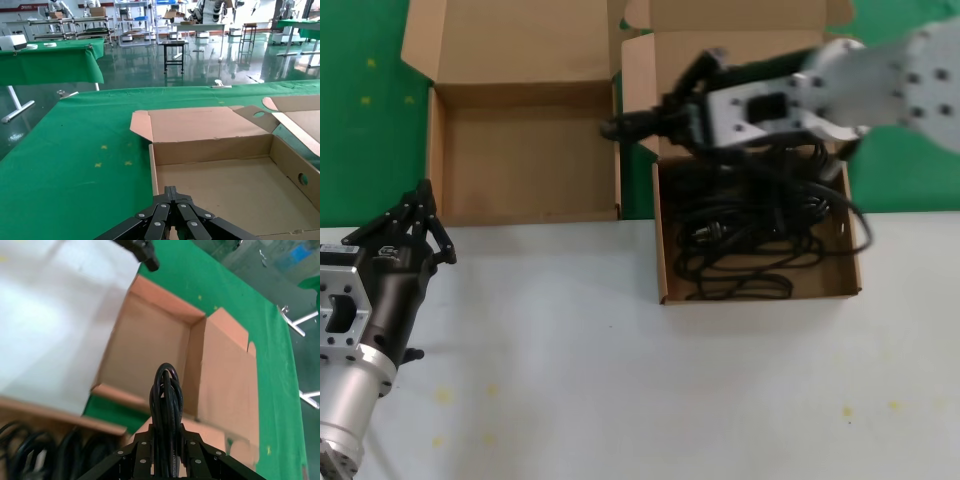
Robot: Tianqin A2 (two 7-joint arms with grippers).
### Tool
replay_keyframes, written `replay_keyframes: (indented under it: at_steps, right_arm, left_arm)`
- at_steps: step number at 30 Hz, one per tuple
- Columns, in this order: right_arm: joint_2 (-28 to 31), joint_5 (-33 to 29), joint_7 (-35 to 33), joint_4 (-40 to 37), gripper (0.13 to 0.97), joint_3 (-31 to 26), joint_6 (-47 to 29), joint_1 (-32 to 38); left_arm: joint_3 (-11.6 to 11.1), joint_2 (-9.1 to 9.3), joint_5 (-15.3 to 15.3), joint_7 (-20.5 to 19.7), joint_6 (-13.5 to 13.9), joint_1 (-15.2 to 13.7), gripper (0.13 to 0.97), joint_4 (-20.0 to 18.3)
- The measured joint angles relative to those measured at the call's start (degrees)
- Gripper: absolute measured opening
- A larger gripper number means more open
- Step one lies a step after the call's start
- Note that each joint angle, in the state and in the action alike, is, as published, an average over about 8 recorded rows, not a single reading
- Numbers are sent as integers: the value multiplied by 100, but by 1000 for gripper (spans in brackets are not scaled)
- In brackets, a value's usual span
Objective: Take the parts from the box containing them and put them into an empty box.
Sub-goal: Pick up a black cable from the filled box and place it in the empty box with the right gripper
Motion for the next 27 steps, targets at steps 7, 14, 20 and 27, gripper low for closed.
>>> replay_keyframes:
  at_steps: [7,14,20,27]
  right_arm:
    - [-858,-218,-20,-930,234,-272,294,342]
    - [-1623,-249,-150,-1987,233,-515,789,611]
    - [-2016,99,-73,-2840,233,-1156,1533,939]
    - [-2168,668,35,-3417,264,-1989,2281,1226]
  left_arm:
    - [0,0,0,0,0,0,144,0]
    - [0,0,0,0,0,0,144,0]
    - [0,0,0,0,0,0,144,0]
    - [0,0,0,0,0,0,144,0]
